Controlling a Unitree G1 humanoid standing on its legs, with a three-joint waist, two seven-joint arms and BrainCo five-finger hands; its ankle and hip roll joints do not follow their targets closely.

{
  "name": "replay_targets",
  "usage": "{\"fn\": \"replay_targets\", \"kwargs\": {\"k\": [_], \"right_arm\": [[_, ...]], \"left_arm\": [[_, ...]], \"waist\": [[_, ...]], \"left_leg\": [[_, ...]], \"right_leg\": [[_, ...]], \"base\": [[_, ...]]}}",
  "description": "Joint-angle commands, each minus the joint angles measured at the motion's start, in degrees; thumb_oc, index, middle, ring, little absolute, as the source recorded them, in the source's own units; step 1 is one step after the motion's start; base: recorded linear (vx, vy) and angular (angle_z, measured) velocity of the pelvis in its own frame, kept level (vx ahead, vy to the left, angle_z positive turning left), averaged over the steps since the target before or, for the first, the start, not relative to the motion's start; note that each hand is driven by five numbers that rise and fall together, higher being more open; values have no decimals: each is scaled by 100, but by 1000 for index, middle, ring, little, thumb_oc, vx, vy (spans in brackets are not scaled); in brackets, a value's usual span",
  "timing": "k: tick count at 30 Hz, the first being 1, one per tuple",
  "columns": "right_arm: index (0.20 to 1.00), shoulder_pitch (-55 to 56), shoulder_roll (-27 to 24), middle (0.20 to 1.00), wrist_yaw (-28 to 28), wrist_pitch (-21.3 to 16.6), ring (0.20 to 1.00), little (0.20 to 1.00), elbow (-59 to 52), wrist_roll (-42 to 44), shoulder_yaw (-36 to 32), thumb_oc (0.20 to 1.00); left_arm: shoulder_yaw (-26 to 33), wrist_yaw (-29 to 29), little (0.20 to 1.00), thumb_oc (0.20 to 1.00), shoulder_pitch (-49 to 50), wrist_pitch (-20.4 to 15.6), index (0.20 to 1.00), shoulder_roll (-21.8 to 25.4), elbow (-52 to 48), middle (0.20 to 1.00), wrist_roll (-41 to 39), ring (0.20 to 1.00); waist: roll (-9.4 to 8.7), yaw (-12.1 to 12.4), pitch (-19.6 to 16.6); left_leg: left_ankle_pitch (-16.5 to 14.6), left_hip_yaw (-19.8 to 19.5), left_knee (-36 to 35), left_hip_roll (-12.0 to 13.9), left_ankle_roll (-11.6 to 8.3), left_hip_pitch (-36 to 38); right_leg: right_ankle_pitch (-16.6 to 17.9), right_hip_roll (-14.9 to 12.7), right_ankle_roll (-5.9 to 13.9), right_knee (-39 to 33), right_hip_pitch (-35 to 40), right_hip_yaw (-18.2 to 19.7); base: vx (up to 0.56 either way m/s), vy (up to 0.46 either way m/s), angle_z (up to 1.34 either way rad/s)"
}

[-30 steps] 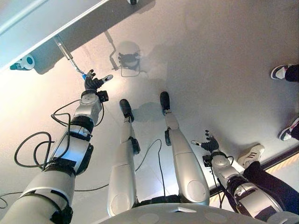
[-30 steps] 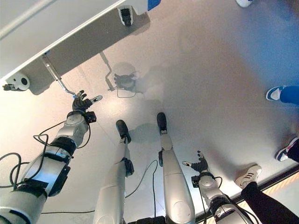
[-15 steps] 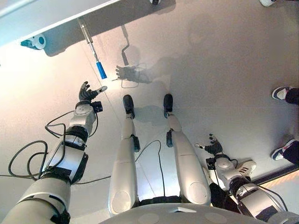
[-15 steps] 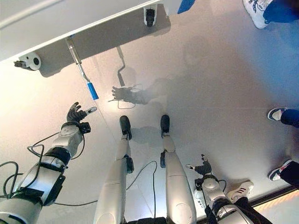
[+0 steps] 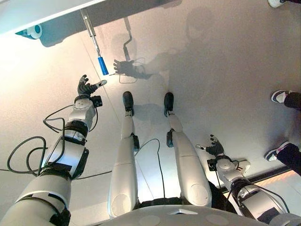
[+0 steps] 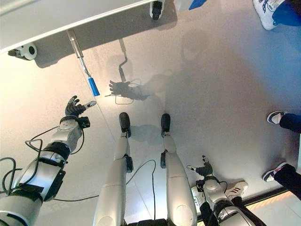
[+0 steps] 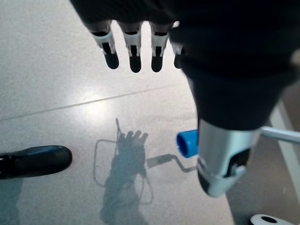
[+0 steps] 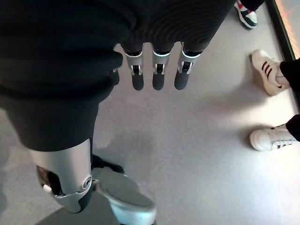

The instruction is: Raise the hospital bed

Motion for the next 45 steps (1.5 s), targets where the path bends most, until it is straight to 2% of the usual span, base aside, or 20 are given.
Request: {"fn": "replay_targets", "kwargs": {"k": [1,17,33,42,44,45], "right_arm": [[1000,76,-2,1000,-44,45,1000,1000,-51,261,29,1000],[1000,169,-69,1000,-71,-27,1000,1000,-267,250,63,1000],[1000,276,-102,1000,-71,-98,1000,1000,-337,256,105,1000],[1000,366,-95,1000,-53,-146,1000,1000,-337,337,94,1000],[1000,433,-87,1000,-53,-163,1000,1000,-360,354,90,1000],[1000,449,-82,1000,-55,-172,1000,1000,-365,363,94,1000]], "left_arm": [[-35,85,1000,1000,-437,-61,1000,438,312,1000,42,1000],[-121,-14,1000,1000,-889,-74,1000,490,379,1000,-312,1000],[-310,-51,1000,1000,-1286,-97,1000,463,317,1000,-503,1000],[-344,-1,1000,1000,-1637,-94,1000,593,523,1000,-525,1000],[-323,29,200,200,-1684,-133,200,524,462,200,-644,200],[-314,43,200,200,-1697,-146,200,512,460,200,-667,200]], "waist": [[-436,38,52],[-471,-144,52],[-353,-181,52],[-416,-243,52],[-414,-252,52],[-407,-249,52]], "left_leg": [[-488,406,-3,-216,-82,216],[-579,508,-3,-142,-53,56],[-586,504,-3,-177,-81,148],[-589,485,-3,-149,-96,33],[-598,469,-3,-162,-83,23],[-593,470,-3,-166,-84,16]], "right_leg": [[641,-206,540,-411,-186,387],[640,-67,509,-378,-545,546],[616,-16,477,-329,-553,565],[644,-18,489,-420,-613,538],[631,-1,485,-418,-632,546],[627,-3,480,-411,-642,548]], "base": [[61,25,-1],[21,4,-8],[2,-2,-1],[0,0,0],[0,0,0],[0,0,0]]}}
